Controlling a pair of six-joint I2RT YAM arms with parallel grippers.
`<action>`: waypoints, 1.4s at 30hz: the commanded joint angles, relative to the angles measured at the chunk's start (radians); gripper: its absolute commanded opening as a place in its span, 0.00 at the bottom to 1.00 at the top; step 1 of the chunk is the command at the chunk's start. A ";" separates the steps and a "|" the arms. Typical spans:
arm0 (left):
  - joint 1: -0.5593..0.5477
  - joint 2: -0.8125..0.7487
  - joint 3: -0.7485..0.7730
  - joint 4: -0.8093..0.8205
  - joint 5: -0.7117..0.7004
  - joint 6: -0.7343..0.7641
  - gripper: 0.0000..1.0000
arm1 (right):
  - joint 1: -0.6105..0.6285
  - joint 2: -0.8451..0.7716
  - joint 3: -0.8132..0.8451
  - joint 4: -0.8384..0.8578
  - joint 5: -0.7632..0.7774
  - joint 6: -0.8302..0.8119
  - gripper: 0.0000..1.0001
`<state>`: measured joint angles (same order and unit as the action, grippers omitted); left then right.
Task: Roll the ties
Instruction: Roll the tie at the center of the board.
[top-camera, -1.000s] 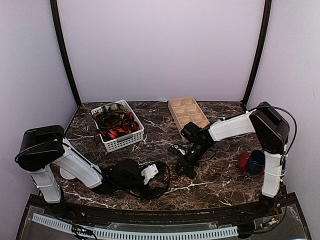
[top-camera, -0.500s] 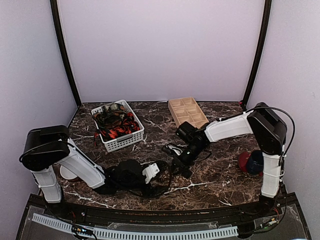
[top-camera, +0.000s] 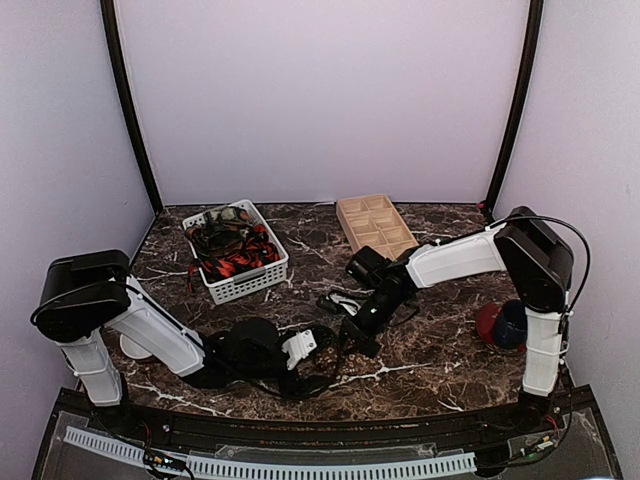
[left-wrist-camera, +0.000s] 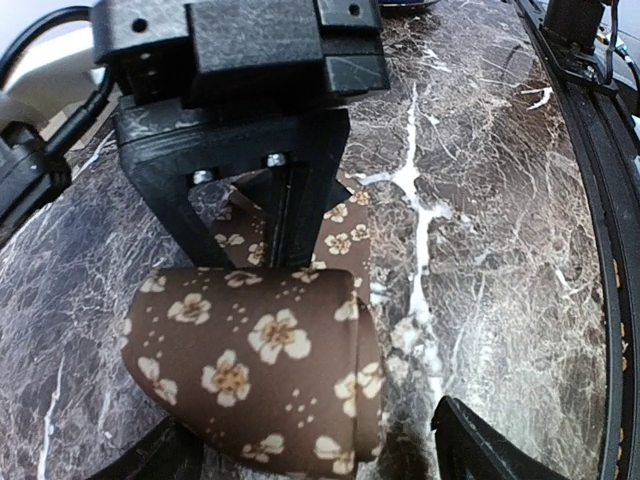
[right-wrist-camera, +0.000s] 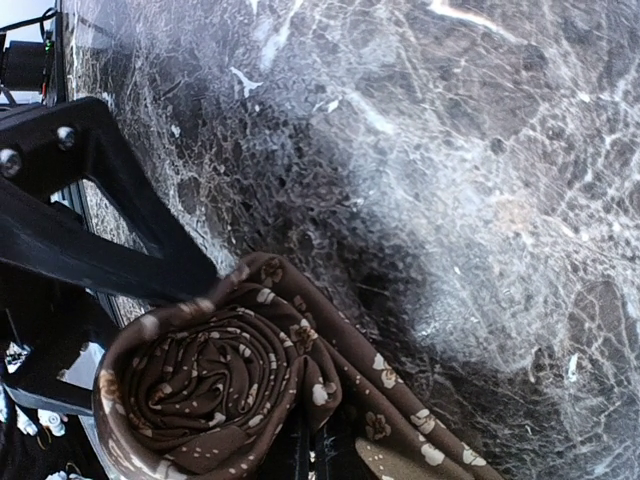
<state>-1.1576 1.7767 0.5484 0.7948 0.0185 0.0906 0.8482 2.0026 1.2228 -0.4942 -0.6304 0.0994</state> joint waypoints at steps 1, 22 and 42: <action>0.027 0.014 0.016 0.016 0.036 0.026 0.82 | 0.031 0.033 -0.044 -0.052 0.105 -0.029 0.00; 0.087 0.111 0.164 -0.047 0.276 0.089 0.59 | 0.038 0.029 -0.051 -0.055 0.109 -0.033 0.00; -0.043 0.110 0.091 -0.109 -0.038 -0.035 0.24 | -0.115 -0.128 -0.019 -0.072 -0.128 0.188 0.38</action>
<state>-1.1889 1.8679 0.6407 0.7902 0.0231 0.1085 0.7582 1.9430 1.2270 -0.5556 -0.6590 0.2073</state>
